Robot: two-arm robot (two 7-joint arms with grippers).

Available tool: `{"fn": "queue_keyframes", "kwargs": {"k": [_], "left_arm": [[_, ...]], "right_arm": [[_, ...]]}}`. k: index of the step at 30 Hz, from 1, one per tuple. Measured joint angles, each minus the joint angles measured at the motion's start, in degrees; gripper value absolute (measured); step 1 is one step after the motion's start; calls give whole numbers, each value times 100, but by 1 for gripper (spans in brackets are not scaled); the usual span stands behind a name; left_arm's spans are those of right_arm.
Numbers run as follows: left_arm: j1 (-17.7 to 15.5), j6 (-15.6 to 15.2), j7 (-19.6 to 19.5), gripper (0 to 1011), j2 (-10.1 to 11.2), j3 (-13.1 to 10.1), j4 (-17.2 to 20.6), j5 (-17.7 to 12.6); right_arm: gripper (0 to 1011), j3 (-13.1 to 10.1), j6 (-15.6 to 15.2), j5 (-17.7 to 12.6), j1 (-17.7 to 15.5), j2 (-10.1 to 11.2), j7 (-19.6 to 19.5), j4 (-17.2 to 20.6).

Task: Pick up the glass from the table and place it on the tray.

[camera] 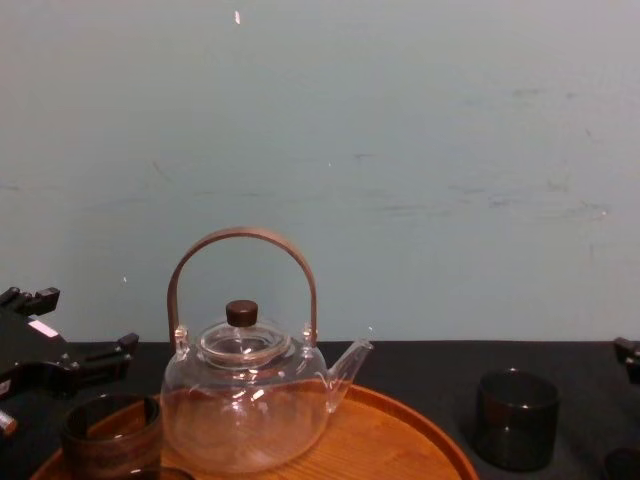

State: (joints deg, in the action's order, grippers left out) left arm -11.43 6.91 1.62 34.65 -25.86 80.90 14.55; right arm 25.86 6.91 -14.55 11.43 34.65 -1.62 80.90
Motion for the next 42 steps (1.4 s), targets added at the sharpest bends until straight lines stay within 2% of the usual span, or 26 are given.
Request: {"fn": "queue_keyframes", "kwargs": {"k": [42], "left_arm": [[0,0,0,1001,0,0,0,0]], "right_arm": [[1002,0,0,0,0,0,0,0]]}}
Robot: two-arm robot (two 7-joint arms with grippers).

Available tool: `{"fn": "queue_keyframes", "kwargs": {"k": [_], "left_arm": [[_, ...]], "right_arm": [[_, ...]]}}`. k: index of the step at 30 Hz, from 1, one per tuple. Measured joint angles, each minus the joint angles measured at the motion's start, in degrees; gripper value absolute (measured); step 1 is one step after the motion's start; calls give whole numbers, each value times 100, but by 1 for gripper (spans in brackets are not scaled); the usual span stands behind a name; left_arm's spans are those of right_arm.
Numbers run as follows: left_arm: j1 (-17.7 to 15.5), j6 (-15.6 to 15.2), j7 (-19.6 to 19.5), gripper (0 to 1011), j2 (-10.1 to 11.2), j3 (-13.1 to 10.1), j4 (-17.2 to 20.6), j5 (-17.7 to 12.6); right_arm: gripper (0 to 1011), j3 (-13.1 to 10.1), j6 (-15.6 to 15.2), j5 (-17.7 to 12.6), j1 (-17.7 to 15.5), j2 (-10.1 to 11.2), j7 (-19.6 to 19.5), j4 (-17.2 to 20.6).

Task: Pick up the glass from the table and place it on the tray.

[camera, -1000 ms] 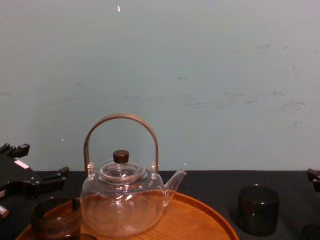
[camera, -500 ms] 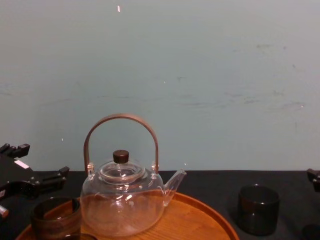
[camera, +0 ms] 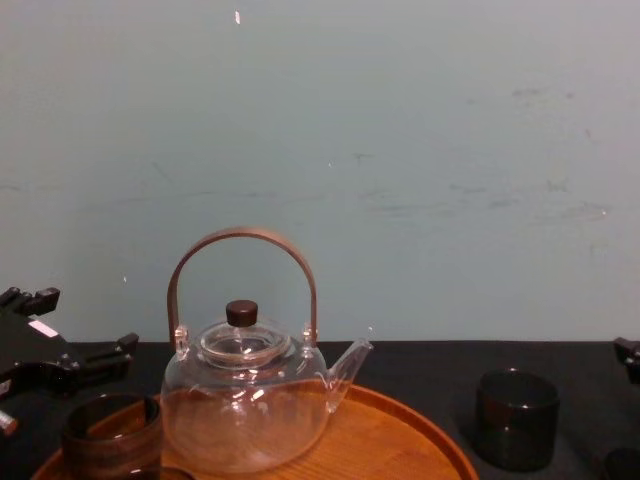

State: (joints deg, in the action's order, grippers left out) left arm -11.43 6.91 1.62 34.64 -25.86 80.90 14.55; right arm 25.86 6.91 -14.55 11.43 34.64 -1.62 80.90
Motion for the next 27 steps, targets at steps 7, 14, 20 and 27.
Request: {"fn": "queue_keyframes", "kwargs": {"k": [7,14,20,27], "left_arm": [[0,0,0,1001,0,0,0,0],[0,0,0,1001,0,0,0,0],[0,0,0,1001,0,0,0,0],[0,0,0,1001,0,0,0,0]], "right_arm": [[1002,0,0,0,0,0,0,0],[1002,0,0,0,0,0,0,0],[1002,-17,70,-3,-2,-26,152,-19],[1002,-122,116,-45,-309,118,379,374]]}}
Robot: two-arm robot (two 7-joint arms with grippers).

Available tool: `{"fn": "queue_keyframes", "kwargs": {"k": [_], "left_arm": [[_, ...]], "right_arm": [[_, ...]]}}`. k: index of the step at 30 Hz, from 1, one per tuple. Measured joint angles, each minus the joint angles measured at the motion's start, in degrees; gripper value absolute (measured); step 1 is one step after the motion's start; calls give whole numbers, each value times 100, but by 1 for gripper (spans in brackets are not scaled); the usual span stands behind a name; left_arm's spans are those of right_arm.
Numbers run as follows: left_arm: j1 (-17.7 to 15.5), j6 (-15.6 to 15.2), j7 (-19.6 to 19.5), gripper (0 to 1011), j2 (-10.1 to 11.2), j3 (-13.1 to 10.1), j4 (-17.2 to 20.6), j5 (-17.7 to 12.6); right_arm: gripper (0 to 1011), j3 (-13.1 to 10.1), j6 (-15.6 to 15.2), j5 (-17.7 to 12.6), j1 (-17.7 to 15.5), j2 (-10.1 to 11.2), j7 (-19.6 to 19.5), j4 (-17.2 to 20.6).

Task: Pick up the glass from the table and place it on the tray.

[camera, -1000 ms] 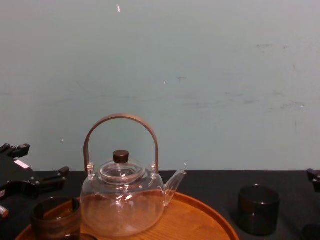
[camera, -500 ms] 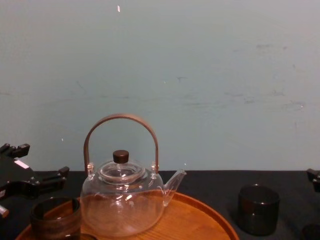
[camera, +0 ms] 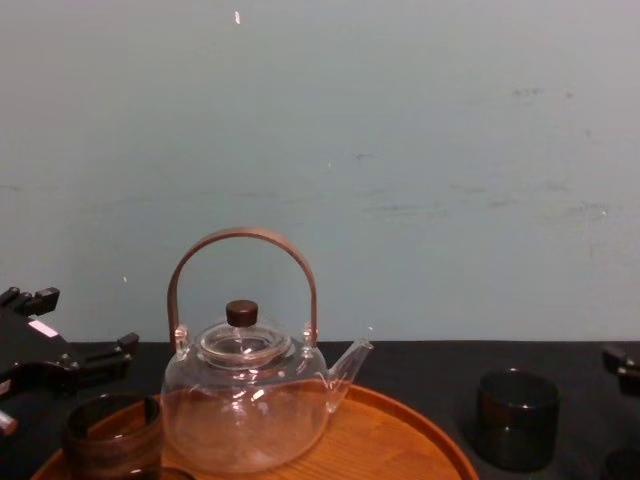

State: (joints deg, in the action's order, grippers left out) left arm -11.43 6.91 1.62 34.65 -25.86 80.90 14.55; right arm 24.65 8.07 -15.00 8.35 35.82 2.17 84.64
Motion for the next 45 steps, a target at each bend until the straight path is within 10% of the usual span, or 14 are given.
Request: {"fn": "queue_keyframes", "kwargs": {"k": [18,45], "left_arm": [[0,0,0,1001,0,0,0,0],[0,0,0,1002,0,0,0,0]], "right_arm": [[1002,-479,7,-84,-1640,576,-18,1708],[1002,-774,-84,-167,-2205,414,369,1765]]}}
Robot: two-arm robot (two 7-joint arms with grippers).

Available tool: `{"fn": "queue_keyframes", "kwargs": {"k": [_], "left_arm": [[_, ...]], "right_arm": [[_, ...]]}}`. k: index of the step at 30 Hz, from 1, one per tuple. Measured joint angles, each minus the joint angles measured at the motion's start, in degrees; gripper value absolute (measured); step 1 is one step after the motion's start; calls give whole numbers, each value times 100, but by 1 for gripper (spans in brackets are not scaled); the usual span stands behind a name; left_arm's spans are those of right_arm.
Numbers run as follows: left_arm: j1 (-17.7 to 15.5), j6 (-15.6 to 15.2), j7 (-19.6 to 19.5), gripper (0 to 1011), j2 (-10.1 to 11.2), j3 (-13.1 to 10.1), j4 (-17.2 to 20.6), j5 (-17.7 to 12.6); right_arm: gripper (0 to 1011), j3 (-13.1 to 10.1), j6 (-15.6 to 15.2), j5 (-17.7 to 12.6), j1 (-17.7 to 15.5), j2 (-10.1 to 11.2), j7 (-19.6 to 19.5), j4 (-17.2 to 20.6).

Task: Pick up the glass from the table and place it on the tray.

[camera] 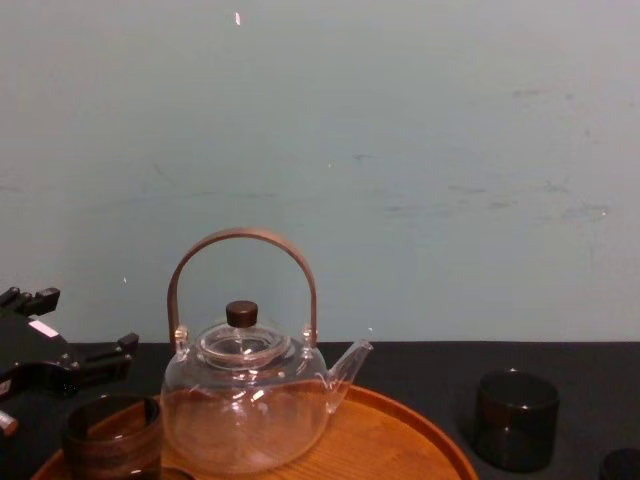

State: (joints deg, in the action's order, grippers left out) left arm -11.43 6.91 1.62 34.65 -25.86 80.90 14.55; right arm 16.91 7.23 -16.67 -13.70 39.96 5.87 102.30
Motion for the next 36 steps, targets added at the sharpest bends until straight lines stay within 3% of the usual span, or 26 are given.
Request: {"fn": "queue_keyframes", "kwargs": {"k": [14,36], "left_arm": [[0,0,0,1001,0,0,0,0],[0,0,0,1001,0,0,0,0]], "right_arm": [[1002,-208,-73,-154,-38,-255,155,-318],[1002,-241,-283,47,281,-674,558,-847]]}}
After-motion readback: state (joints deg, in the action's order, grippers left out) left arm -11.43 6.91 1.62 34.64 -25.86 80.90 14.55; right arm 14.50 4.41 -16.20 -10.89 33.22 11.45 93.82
